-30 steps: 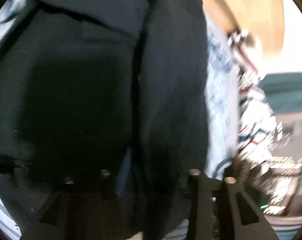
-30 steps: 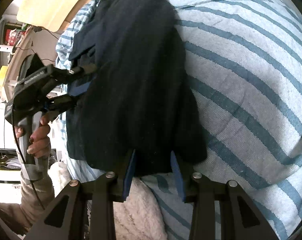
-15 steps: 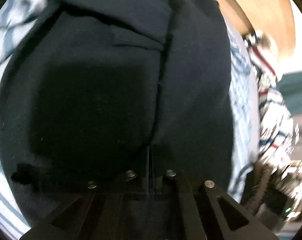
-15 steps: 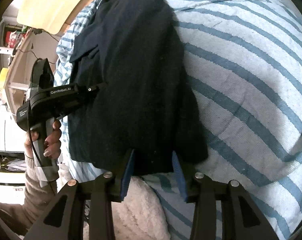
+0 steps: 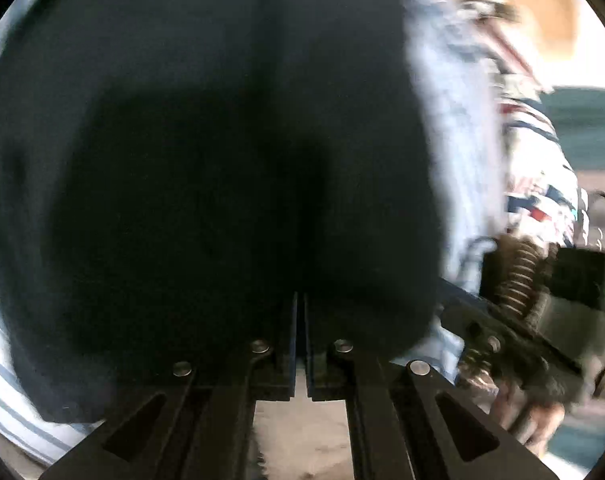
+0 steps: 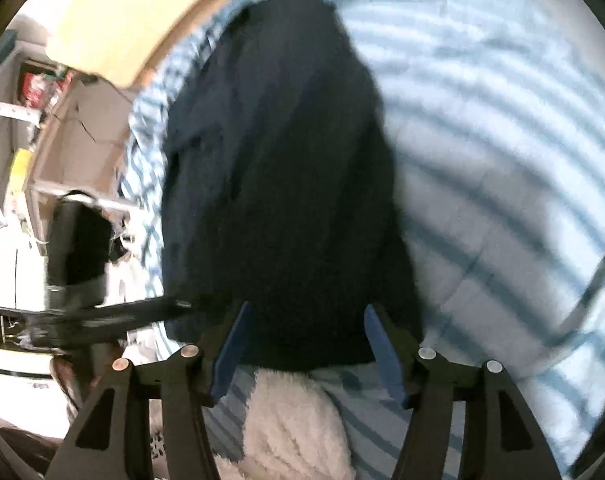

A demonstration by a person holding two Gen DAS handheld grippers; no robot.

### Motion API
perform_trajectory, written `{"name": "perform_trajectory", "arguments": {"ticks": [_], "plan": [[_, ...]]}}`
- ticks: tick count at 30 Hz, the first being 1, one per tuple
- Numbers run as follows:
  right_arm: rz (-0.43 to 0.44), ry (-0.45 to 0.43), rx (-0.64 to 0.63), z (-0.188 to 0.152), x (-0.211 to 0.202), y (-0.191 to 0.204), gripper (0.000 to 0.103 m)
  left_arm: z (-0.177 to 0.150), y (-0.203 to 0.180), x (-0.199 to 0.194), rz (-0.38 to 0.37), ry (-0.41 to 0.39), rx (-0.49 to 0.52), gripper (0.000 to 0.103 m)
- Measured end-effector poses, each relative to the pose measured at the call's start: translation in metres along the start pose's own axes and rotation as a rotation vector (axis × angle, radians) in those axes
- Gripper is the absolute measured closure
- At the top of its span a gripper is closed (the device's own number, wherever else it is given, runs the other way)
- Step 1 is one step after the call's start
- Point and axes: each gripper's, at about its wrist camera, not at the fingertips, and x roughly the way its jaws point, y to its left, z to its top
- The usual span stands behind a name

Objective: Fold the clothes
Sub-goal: 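Smooth the folded navy strip flat with both tools along its length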

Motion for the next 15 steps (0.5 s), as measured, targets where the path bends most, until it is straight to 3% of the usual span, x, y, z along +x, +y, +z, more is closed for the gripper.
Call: {"name": "perform_trajectory", "arguments": {"ticks": [3,5,9,11,12,13,15], "plan": [[-0.048,0.035,-0.025,-0.008,0.022,0.001,0.039,-0.002,0.034,-0.005,-0.120,-0.009,-0.147,0.100],[-0.075,0.027,-0.053,-0.007,0.018,0.007,0.037,-0.006,0.040,-0.023,-0.135,-0.069,-0.152,0.100],[-0.107,0.004,-0.095,0.001,-0.001,0.021,0.037,-0.021,0.060,-0.071,-0.065,-0.234,-0.153,0.098],[-0.094,-0.015,-0.104,0.010,-0.006,0.028,0.037,-0.032,0.084,-0.100,0.017,-0.311,-0.178,0.068],[-0.092,-0.017,-0.109,0.016,-0.005,0.034,0.037,-0.035,0.096,-0.111,0.048,-0.336,-0.189,0.040],[-0.089,-0.020,-0.113,0.022,-0.004,0.040,0.037,-0.037,0.101,-0.118,0.062,-0.359,-0.194,0.035],[-0.097,-0.028,-0.137,0.033,0.001,0.057,0.037,-0.042,0.117,-0.131,0.052,-0.374,-0.220,0.035]]}}
